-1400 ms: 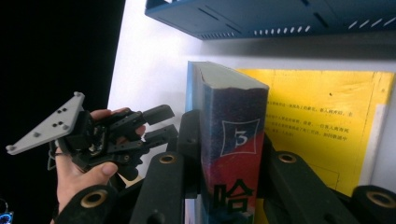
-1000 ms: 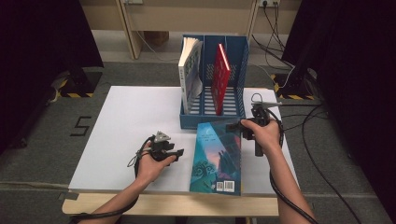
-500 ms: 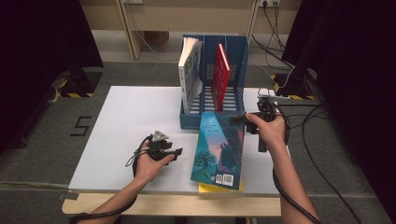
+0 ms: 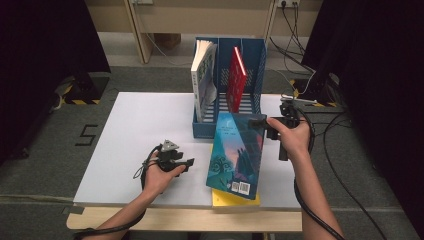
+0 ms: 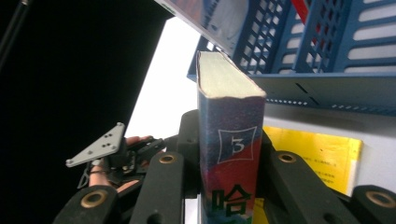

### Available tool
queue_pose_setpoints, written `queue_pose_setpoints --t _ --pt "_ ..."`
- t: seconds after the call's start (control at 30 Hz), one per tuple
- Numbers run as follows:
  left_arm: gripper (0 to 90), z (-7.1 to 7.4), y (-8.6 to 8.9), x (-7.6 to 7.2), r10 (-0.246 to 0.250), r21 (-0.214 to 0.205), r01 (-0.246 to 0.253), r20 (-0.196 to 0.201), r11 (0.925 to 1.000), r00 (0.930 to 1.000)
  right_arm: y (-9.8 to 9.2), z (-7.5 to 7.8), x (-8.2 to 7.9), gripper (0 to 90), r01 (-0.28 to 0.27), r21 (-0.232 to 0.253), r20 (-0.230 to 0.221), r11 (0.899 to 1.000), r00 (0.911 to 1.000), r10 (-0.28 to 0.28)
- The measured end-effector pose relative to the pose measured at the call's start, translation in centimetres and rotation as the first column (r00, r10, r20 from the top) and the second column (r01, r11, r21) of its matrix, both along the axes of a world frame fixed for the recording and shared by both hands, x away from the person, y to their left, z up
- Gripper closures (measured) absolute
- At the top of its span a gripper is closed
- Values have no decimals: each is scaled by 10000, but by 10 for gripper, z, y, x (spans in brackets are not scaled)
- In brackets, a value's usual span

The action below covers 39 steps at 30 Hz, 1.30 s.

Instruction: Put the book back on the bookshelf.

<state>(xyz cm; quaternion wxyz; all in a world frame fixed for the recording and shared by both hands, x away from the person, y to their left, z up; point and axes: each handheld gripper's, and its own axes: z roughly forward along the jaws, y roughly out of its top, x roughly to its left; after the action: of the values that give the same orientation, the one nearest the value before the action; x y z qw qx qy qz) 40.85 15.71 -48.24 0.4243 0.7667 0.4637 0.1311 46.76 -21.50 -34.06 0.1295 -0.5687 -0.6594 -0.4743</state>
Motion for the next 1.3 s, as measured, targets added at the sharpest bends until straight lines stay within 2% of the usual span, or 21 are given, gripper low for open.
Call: queue_pose_setpoints --t 0.77,0.9,1.0,1.13,1.3 --pt "436 -2 0 0 -14 -29 14 14 10000 10000 -6 11 0 749 365 -79 473 9993 9982 -361" --pt "436 -1 -1 0 -26 -55 26 73 10000 10000 -7 14 -2 749 437 -95 764 9990 9962 -429" --pt "435 -1 -1 0 -46 -43 47 120 10000 9999 -11 23 -4 748 613 -88 973 9981 9934 -602" --pt "435 -2 -2 1 -56 -48 56 119 10000 9999 -19 30 -7 748 890 -177 1368 9959 9869 -858" --pt "435 -2 -2 1 -58 -61 59 122 10000 9999 -25 35 -8 747 1122 -287 1585 9933 9816 -1063"
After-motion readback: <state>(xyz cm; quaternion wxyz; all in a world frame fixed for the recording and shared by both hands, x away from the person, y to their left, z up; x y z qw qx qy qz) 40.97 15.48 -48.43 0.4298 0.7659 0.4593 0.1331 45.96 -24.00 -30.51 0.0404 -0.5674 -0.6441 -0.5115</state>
